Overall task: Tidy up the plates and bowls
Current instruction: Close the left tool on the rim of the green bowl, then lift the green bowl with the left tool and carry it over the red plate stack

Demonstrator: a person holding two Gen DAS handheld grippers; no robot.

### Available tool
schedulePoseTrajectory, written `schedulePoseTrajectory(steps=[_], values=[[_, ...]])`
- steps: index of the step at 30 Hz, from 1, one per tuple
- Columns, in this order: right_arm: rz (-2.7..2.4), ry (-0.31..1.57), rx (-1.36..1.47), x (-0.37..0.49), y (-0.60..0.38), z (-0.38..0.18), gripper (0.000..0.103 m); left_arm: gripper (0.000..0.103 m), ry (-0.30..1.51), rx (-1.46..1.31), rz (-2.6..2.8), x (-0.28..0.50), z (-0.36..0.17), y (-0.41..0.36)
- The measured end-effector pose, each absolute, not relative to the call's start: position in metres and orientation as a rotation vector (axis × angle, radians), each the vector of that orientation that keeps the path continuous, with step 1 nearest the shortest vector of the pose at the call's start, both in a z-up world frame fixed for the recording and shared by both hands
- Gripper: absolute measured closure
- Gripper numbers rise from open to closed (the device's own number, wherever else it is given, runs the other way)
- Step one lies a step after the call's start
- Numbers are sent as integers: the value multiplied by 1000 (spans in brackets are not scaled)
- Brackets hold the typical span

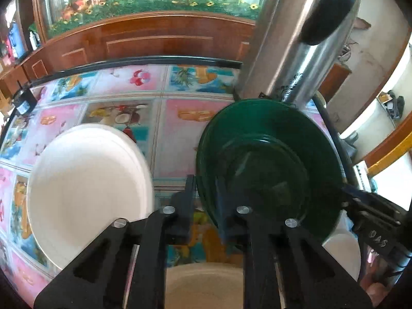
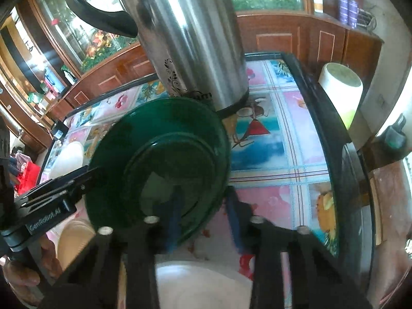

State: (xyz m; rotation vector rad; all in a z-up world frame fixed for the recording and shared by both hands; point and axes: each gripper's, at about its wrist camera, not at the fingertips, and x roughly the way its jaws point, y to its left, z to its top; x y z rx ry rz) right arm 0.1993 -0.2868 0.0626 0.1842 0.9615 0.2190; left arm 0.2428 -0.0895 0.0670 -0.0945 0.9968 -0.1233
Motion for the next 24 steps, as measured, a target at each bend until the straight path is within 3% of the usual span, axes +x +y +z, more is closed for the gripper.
schedulePoseTrajectory(steps=[13,24], values=[[239,889,177,166,-283,104,78,91,939,-149,-151,204,113,-70],[367,859,133,89,-236,129,78,91,885,-158,-100,93,145,-10]])
